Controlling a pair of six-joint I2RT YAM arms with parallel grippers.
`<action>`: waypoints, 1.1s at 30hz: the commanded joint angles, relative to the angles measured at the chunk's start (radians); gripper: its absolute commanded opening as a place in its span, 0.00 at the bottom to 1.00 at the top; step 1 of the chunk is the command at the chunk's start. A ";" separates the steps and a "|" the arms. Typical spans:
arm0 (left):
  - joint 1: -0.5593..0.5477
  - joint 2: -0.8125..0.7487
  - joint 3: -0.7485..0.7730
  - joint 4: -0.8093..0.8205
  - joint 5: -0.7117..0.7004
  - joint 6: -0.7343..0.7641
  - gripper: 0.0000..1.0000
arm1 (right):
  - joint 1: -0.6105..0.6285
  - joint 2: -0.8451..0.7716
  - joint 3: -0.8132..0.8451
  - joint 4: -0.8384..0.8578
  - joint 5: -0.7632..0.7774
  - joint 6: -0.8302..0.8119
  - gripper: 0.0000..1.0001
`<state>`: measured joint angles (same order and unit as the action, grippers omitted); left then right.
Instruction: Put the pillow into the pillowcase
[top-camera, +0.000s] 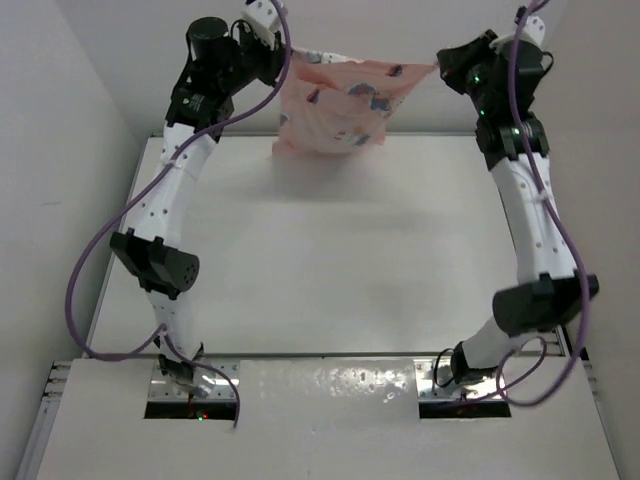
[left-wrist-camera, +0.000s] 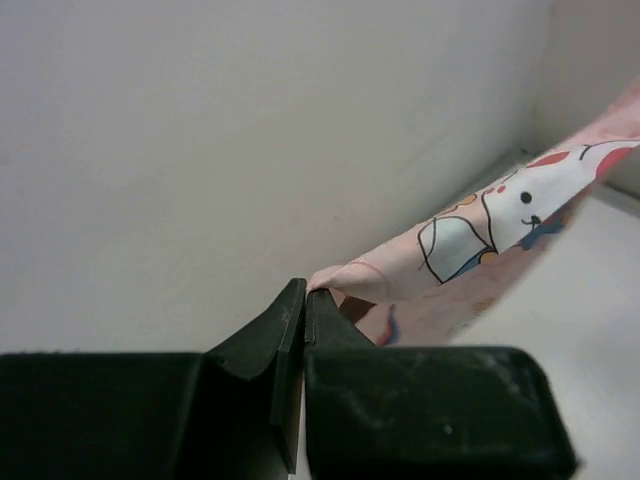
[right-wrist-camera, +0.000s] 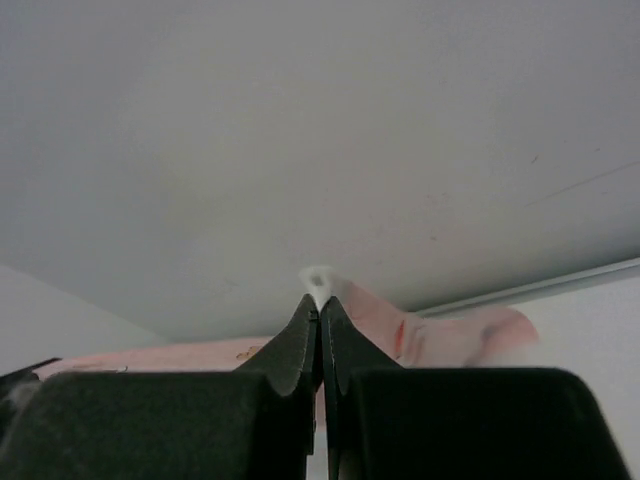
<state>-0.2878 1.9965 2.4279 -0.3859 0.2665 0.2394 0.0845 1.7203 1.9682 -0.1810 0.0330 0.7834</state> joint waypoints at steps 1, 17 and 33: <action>0.012 -0.195 -0.125 0.004 0.228 0.153 0.00 | 0.001 -0.276 -0.156 0.184 -0.008 -0.085 0.00; 0.084 -0.711 -1.282 -0.833 0.231 1.044 0.00 | 0.469 -0.972 -1.589 0.061 0.142 0.112 0.00; 0.076 -0.923 -1.728 -0.745 -0.099 1.104 0.51 | 0.676 -0.427 -1.332 0.140 0.243 0.022 0.87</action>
<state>-0.2161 1.0836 0.7052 -1.1488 0.1970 1.3300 0.7292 1.2243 0.5961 -0.0750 0.2436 0.8116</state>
